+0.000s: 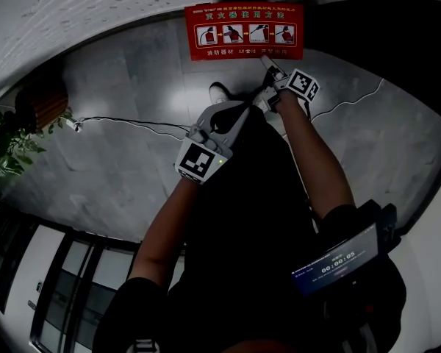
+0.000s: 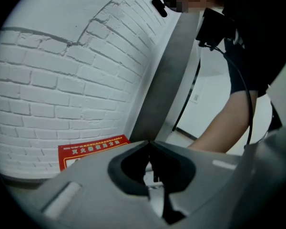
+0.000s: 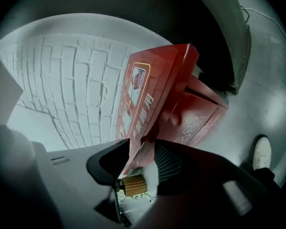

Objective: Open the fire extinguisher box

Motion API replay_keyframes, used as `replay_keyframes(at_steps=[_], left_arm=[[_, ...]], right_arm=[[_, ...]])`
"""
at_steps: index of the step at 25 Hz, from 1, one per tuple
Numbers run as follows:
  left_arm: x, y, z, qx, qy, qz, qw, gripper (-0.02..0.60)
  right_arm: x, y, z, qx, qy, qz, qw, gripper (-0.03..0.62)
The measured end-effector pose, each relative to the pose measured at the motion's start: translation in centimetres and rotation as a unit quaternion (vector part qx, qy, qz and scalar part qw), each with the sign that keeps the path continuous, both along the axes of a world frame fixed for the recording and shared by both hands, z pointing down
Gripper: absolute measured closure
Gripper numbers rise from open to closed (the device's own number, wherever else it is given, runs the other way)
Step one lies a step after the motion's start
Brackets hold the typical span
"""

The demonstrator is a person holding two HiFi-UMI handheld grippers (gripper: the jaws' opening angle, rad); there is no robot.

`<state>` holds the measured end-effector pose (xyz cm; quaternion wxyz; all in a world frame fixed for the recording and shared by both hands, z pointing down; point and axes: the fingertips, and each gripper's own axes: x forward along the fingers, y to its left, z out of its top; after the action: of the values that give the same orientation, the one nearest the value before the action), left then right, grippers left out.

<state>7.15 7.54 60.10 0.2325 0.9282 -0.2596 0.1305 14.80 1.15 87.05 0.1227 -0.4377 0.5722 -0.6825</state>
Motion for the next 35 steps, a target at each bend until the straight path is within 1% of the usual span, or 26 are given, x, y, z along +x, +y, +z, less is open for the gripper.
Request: replay_keyframes(at_steps=[2, 4, 8, 11, 15, 20, 23, 26, 27, 29, 30, 35], left_arm=[[-0.1, 0.2, -0.1, -0.004, -0.001, 0.002, 1.0000, 0.580], [-0.3, 0.2, -0.1, -0.006, 0.001, -0.001, 1.0000, 0.580], [-0.6, 0.2, 0.0, 0.000, 0.003, -0.001, 1.0000, 0.580], [-0.7, 0.2, -0.1, -0.001, 0.004, -0.001, 1.0000, 0.580], [-0.7, -0.1, -0.8, -0.007, 0.004, -0.004, 1.0000, 0.580], [-0.6, -1.1, -2.8, 0.004, 0.006, -0.004, 1.0000, 0.580], [-1.0, -2.2, -3.5, 0.023, 0.009, -0.009, 0.9997, 0.580], [-1.6, -3.1, -3.9, 0.028, 0.006, -0.014, 0.9995, 0.580], [-1.8, -3.4, -4.1, 0.028, 0.006, -0.016, 0.9994, 0.581], [-2.1, -3.8, -4.3, 0.030, 0.004, -0.021, 0.9993, 0.580], [-2.2, -3.9, -4.5, 0.031, 0.004, -0.023, 0.9993, 0.580], [-2.8, -4.1, -5.1, 0.024, 0.000, -0.030, 0.9993, 0.581]], right_arm=[[0.0, -0.3, 0.3, -0.008, -0.003, 0.003, 1.000, 0.439], [0.1, -0.3, 0.7, -0.014, -0.003, 0.002, 1.000, 0.459], [0.1, -0.2, 0.5, -0.012, 0.004, -0.004, 1.000, 0.465], [0.2, -0.3, -0.5, -0.006, 0.005, 0.001, 1.000, 0.473], [0.2, -0.4, -2.9, 0.011, -0.006, 0.009, 1.000, 0.485], [0.2, -1.6, -8.5, 0.031, -0.021, 0.007, 0.999, 0.494], [0.1, -3.8, -11.9, 0.069, -0.018, -0.009, 0.997, 0.496], [-0.1, -7.3, -15.2, 0.129, -0.010, -0.035, 0.991, 0.500], [0.0, -8.3, -15.8, 0.134, -0.005, -0.035, 0.990, 0.505], [0.7, -9.7, -16.2, 0.106, 0.010, -0.013, 0.994, 0.517], [1.0, -10.6, -16.4, 0.099, 0.014, -0.004, 0.995, 0.521], [1.3, -16.7, -18.8, 0.162, 0.007, -0.001, 0.987, 0.522]])
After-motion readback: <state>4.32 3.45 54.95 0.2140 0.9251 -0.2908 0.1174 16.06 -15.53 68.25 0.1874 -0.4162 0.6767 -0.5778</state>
